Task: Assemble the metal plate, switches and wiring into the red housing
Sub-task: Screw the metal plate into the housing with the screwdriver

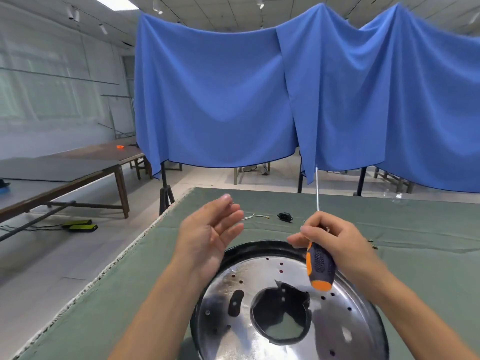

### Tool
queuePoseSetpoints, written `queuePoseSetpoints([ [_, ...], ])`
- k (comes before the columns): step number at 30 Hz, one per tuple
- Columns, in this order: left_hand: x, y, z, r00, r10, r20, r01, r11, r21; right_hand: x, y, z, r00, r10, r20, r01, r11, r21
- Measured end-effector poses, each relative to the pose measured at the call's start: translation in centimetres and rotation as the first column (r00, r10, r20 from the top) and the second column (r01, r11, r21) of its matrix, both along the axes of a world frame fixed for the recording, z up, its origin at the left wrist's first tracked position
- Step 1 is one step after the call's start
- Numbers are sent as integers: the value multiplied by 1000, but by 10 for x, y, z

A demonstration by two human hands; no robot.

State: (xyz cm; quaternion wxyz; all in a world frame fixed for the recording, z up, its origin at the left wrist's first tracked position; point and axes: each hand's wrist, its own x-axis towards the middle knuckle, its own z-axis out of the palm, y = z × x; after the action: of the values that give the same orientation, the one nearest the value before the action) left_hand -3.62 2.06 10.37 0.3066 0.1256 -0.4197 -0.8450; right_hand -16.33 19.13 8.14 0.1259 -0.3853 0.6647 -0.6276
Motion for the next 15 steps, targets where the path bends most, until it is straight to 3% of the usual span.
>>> queuePoseSetpoints([
  [2, -4, 9, -5, 996, -77, 52, 78, 997, -15, 7, -1, 2, 999, 46, 16, -47, 997, 56],
  [6, -4, 6, -19, 993, -72, 97, 66, 996, 59, 11, -6, -4, 958, 48, -282, 44, 949, 311],
  [15, 6, -15, -31, 999, 41, 21, -45, 964, 260, 13, -11, -12, 909, 0, -418, 137, 945, 298],
])
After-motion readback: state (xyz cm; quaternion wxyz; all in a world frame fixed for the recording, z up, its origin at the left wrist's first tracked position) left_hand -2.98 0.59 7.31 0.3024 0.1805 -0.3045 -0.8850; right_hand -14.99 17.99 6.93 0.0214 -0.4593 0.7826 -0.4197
